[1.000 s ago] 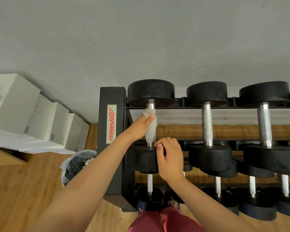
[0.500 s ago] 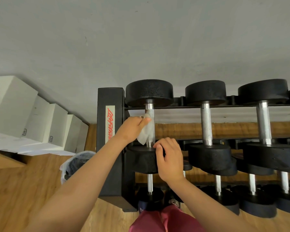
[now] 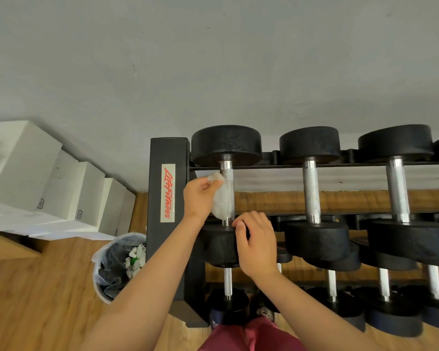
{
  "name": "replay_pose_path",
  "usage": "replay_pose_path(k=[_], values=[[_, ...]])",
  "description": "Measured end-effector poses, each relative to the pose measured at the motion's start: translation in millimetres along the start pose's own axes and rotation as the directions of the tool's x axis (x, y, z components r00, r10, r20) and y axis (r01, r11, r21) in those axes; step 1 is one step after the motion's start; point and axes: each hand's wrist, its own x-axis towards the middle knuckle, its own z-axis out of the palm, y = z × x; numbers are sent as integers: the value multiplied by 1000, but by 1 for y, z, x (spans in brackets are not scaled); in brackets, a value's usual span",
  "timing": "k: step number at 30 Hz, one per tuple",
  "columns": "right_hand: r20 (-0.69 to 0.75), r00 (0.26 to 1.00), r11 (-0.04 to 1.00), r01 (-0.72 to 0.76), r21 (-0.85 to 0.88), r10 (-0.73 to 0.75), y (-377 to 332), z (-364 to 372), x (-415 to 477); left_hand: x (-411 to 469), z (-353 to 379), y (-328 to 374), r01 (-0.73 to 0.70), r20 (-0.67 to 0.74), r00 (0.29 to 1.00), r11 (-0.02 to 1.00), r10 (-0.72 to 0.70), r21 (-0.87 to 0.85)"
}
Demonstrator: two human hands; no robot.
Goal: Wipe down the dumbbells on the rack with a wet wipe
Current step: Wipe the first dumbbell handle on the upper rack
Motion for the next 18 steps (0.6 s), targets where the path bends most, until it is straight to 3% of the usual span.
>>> replay_pose_path(k=[3,10,15,18], values=[[4,1000,1000,-1,-3,1,0,0,0,2,5,13,71,17,997,989,-69,-133],[23,1000,1000,1,-12,0,1,1,1,5,19,17,51,-153,986,991,-69,-122],[17,1000,1000,7,-19,-7,1,0,1,9,23,31,135,-87,984,966,-158,-222],[25,1000,1000,4,-20,-4,0,0,1,10,19,26,92,-123,986,983,-112,-161]])
